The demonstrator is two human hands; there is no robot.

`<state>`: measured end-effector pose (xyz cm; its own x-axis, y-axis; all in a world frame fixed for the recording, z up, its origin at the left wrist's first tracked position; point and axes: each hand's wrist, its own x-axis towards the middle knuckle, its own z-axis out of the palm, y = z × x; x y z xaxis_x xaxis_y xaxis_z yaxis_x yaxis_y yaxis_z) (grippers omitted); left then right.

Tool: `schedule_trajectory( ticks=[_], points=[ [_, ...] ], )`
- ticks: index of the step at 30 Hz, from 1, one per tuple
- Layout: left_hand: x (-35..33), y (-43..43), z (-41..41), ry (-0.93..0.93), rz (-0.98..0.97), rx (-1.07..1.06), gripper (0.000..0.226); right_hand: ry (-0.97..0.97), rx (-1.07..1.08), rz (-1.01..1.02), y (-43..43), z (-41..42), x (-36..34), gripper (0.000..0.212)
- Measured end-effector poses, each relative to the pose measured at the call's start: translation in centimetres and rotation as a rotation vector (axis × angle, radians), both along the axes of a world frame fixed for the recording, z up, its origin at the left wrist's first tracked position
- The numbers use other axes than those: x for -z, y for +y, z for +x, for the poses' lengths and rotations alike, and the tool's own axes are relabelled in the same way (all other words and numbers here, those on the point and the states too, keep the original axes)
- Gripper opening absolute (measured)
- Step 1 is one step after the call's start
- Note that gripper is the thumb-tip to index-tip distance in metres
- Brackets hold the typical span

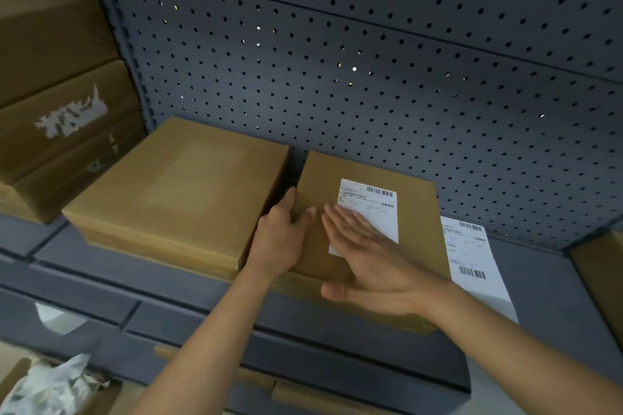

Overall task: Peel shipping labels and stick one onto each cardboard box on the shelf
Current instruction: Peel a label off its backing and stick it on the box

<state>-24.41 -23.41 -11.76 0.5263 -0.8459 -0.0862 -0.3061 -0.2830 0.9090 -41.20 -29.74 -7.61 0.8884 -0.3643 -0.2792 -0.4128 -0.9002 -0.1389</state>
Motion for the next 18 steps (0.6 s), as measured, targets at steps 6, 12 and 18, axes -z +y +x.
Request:
schedule_trajectory(
  ticks=[6,12,18],
  points=[
    [-0.6,0.2,-0.2,0.001,0.002,0.004,0.064,0.014,-0.024,0.006,2.9,-1.4,-0.4,0.109],
    [-0.5,0.3,0.0,0.012,-0.019,0.025,0.048,-0.039,0.041,0.029,-0.5,-0.1,-0.1,0.101],
    [-0.9,0.4,-0.3,0.034,-0.011,0.023,0.055,-0.074,0.183,0.035,-5.9,3.4,0.3,0.108]
  ],
)
